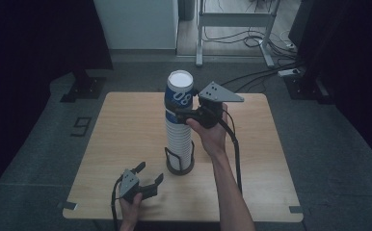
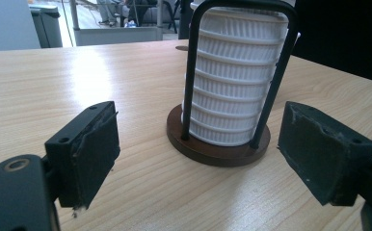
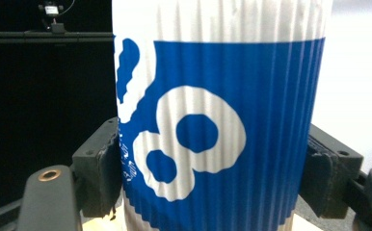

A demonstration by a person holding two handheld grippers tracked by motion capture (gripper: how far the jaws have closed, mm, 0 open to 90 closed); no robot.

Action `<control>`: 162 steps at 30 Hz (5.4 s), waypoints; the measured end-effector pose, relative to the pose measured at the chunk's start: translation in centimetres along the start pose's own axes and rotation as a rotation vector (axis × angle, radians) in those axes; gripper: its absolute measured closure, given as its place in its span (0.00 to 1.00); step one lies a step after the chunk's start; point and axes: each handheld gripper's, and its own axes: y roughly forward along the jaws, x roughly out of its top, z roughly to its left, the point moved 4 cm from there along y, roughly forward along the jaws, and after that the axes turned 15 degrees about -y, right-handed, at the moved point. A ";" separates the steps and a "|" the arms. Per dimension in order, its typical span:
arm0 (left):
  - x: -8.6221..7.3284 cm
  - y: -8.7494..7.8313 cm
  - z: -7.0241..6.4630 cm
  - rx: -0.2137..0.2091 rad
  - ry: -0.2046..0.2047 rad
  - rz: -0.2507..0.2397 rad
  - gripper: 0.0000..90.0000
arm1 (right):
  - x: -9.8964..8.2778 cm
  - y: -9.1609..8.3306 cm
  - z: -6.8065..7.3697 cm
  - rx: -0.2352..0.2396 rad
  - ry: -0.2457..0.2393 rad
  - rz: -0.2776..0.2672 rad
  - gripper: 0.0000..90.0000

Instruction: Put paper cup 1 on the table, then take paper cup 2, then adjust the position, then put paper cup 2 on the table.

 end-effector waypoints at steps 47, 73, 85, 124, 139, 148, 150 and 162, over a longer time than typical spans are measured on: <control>0.0 0.2 -0.1 -0.006 0.016 0.025 0.20 | 0.1 -9.3 -2.8 -0.144 0.035 -0.034 0.25; 0.2 0.3 -0.7 -0.090 0.006 0.037 0.23 | -10.5 -11.0 0.0 -0.135 0.175 0.092 0.25; 0.7 0.2 -1.7 -0.151 0.001 0.024 0.27 | -14.0 -10.6 2.4 -0.103 0.229 0.144 0.25; 0.4 1.7 -5.3 -0.276 0.042 0.015 0.40 | -20.2 -8.4 8.4 -0.001 0.449 0.179 0.25; 0.1 2.3 -6.5 -0.298 0.072 0.009 0.45 | -21.3 -9.0 9.0 0.039 0.654 0.104 0.25; 0.0 2.6 -7.0 -0.309 0.080 -0.014 0.63 | -22.0 -8.7 9.8 0.085 0.771 0.076 0.25; 0.1 2.6 -7.1 -0.312 0.085 -0.021 0.66 | -22.0 -8.5 10.1 0.091 0.779 0.079 0.25; 0.3 3.5 -7.5 -0.249 0.098 -0.055 0.78 | -21.7 -7.9 11.1 0.157 0.787 0.096 0.25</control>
